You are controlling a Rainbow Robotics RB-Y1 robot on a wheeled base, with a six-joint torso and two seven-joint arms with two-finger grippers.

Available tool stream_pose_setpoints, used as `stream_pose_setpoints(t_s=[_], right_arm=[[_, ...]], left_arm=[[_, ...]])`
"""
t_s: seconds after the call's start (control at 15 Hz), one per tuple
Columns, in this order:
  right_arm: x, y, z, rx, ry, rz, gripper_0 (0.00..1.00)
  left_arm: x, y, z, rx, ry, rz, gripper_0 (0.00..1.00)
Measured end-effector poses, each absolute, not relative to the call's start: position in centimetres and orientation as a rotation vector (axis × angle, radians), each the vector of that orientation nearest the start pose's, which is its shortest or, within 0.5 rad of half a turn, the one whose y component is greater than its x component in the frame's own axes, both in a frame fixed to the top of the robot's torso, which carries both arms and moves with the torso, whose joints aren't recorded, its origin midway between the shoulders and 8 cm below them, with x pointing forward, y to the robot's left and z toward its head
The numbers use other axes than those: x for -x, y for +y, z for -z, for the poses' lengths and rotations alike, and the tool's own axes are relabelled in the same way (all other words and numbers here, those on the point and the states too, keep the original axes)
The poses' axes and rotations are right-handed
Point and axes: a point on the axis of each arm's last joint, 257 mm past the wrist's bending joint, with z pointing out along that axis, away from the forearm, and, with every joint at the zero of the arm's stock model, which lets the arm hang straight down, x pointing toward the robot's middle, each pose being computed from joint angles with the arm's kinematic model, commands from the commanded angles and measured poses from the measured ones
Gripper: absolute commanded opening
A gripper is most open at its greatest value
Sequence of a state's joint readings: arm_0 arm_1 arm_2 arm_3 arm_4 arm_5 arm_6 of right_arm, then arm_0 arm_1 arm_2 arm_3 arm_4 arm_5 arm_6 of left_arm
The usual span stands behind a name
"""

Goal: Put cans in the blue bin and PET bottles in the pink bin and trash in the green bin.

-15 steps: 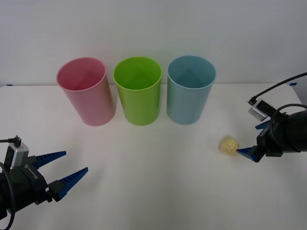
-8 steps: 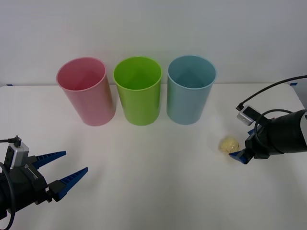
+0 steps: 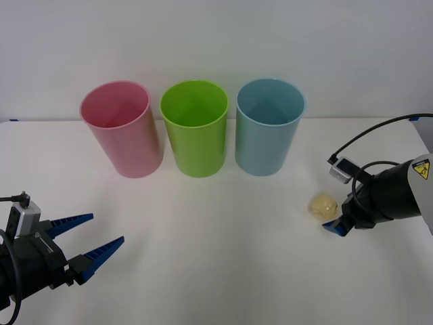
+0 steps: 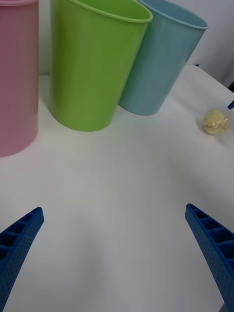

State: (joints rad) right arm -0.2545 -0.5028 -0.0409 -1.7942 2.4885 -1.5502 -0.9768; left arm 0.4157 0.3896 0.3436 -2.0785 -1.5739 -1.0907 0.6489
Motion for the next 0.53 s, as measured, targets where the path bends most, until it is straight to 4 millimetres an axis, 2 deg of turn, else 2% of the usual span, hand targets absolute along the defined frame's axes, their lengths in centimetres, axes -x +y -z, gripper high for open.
stream_pose_setpoints(t_s=[0.53], right_arm=[[-48.0, -26.8, 30.4, 1.001, 2.413, 0.008, 1.00]], left_arm=[[-34.2, 24.0, 21.9, -0.518, 1.892, 0.623, 1.00]])
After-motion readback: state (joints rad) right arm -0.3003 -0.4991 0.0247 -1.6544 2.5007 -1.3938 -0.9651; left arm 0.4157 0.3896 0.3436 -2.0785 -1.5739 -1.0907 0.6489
